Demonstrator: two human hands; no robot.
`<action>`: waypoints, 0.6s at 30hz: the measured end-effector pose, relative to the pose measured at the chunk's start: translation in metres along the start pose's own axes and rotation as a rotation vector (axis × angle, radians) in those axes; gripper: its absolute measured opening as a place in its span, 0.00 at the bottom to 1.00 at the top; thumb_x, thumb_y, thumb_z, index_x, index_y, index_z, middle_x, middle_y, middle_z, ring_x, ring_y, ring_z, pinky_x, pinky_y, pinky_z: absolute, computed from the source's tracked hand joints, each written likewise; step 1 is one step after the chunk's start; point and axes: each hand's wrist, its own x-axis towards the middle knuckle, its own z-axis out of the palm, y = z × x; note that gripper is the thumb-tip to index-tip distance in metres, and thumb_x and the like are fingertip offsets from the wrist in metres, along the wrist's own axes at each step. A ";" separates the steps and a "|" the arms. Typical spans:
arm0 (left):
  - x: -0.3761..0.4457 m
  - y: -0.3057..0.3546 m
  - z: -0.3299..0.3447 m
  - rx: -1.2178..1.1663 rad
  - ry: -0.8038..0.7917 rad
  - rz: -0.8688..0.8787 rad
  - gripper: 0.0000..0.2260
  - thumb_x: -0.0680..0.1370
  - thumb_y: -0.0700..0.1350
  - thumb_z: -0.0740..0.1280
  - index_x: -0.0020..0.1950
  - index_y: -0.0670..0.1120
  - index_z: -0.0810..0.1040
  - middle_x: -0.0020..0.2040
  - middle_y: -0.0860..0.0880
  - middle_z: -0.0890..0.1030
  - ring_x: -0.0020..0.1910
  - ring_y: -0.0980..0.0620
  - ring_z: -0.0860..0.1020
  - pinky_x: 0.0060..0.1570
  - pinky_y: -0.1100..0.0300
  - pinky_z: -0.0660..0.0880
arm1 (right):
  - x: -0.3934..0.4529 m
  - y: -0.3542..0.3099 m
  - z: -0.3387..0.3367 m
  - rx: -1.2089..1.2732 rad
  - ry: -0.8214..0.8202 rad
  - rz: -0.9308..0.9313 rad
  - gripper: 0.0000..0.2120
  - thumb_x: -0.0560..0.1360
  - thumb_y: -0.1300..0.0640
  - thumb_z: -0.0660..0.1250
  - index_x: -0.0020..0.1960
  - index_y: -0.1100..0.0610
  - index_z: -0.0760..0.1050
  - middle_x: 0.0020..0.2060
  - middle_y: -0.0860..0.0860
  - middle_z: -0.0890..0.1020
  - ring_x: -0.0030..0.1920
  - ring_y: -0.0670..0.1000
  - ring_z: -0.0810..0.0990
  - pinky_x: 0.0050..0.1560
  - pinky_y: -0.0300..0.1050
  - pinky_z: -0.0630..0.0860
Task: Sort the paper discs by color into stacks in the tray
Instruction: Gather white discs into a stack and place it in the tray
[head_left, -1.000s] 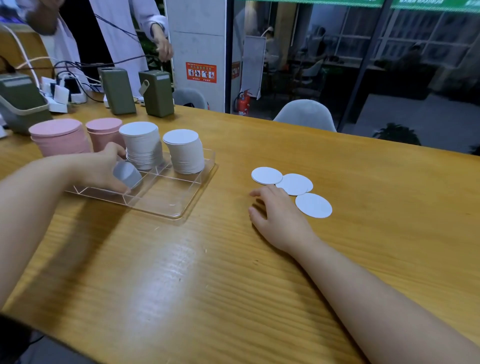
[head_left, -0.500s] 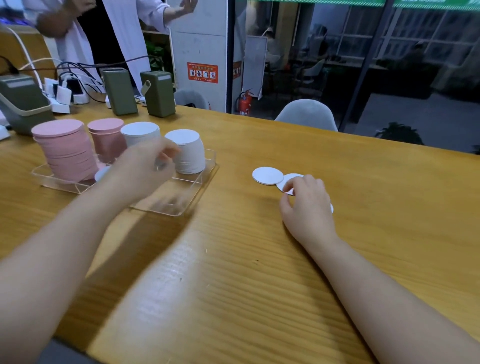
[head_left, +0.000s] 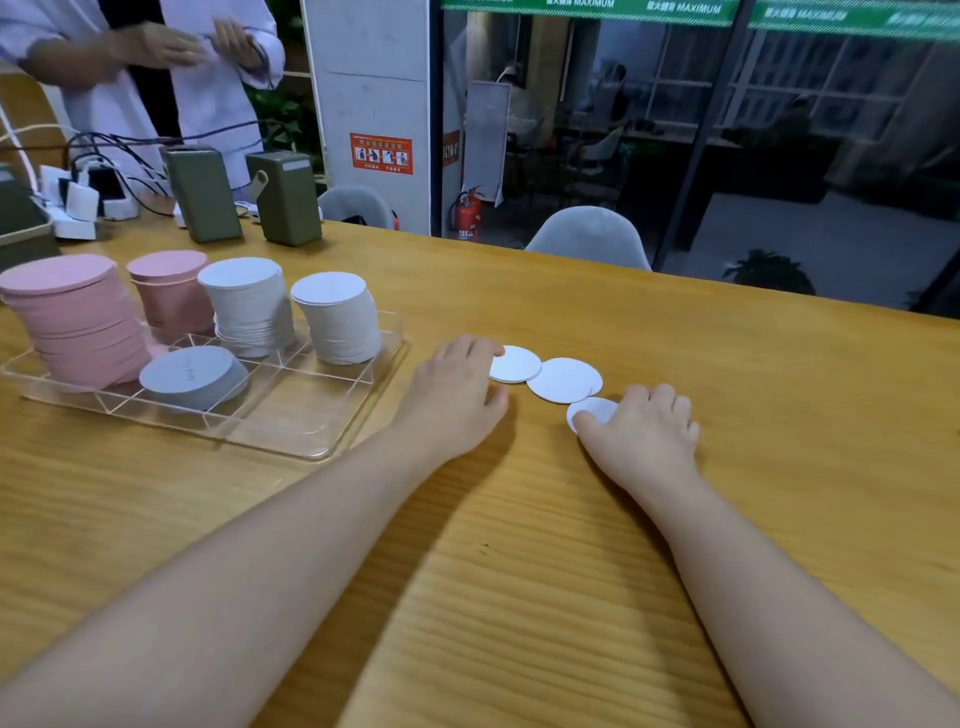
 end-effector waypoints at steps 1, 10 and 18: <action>0.005 0.003 0.008 0.016 -0.060 -0.050 0.25 0.78 0.54 0.61 0.73 0.47 0.60 0.72 0.46 0.63 0.71 0.46 0.60 0.67 0.51 0.60 | 0.001 0.000 -0.001 -0.003 -0.013 -0.007 0.26 0.73 0.41 0.60 0.61 0.60 0.69 0.59 0.56 0.69 0.62 0.58 0.64 0.60 0.51 0.62; 0.039 0.010 0.028 -0.014 -0.231 -0.199 0.30 0.81 0.58 0.53 0.77 0.48 0.47 0.77 0.45 0.58 0.77 0.45 0.50 0.73 0.42 0.45 | 0.013 0.012 -0.020 0.238 -0.278 -0.031 0.27 0.70 0.44 0.70 0.61 0.56 0.63 0.61 0.52 0.68 0.64 0.54 0.63 0.59 0.48 0.66; 0.034 0.004 0.024 -0.311 -0.045 -0.159 0.32 0.74 0.49 0.70 0.73 0.47 0.58 0.68 0.45 0.62 0.66 0.46 0.67 0.59 0.60 0.63 | 0.017 -0.002 -0.005 0.373 -0.164 -0.172 0.24 0.69 0.48 0.73 0.56 0.51 0.62 0.58 0.49 0.67 0.60 0.52 0.63 0.62 0.49 0.65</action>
